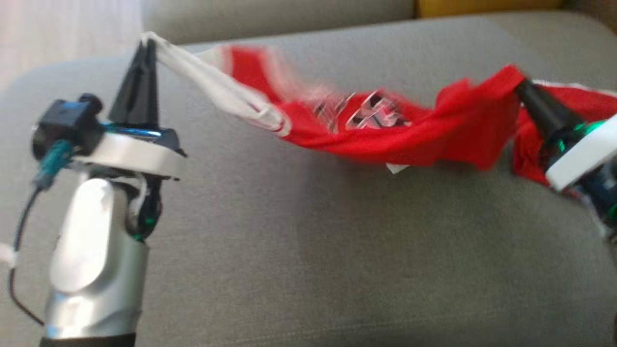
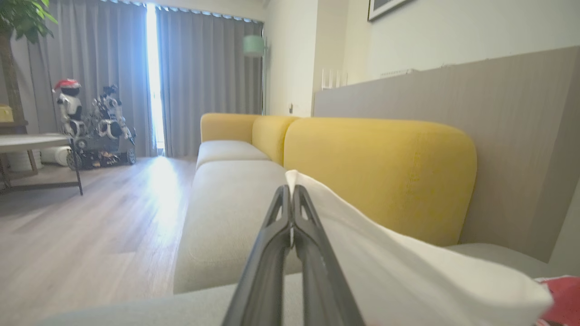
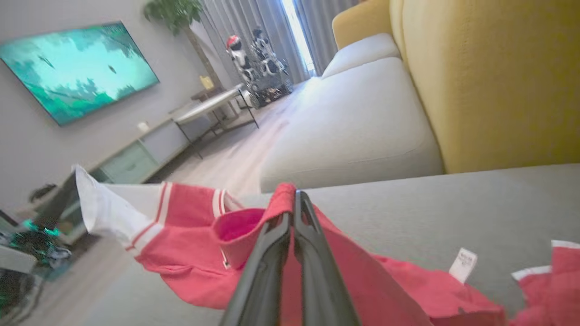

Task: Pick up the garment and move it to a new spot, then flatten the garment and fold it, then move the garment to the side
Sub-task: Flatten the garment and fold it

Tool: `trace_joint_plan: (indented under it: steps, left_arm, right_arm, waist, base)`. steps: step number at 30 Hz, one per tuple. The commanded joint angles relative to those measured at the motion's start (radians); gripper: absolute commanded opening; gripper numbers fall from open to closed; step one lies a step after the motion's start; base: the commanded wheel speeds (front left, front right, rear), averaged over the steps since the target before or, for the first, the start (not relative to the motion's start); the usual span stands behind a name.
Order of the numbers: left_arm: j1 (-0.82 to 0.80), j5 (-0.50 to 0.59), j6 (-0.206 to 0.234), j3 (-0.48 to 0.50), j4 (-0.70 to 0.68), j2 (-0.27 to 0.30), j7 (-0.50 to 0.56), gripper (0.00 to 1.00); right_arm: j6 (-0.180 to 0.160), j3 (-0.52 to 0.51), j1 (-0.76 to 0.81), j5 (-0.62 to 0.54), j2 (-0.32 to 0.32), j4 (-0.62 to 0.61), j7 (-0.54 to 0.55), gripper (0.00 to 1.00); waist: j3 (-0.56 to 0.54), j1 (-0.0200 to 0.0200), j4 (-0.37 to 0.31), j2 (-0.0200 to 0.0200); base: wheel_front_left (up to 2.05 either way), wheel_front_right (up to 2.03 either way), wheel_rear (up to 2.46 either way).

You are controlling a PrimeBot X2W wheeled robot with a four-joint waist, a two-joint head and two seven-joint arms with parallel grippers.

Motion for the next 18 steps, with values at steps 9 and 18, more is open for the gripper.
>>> trace_joint_plan:
  steps: [9, 18]
  left_arm:
    - [-0.026, 0.011, 0.004, 0.081, -0.206, 0.076, -0.012, 0.00]
    - [-0.019, -0.005, 0.011, 0.103, -0.401, 0.112, 0.033, 0.00]
  right_arm:
    - [-0.001, -0.057, -0.194, 0.141, -0.024, 0.035, 0.094, 0.00]
    - [-0.001, -0.112, -0.220, 0.165, -0.053, 0.007, 0.153, 0.00]
  waist:
    - [-0.121, 0.0000, 0.085, -0.0001]
    - [-0.171, 0.0000, 0.093, -0.0001]
  base:
    - [0.00, 0.00, 0.00]
    - [0.00, 0.00, 0.00]
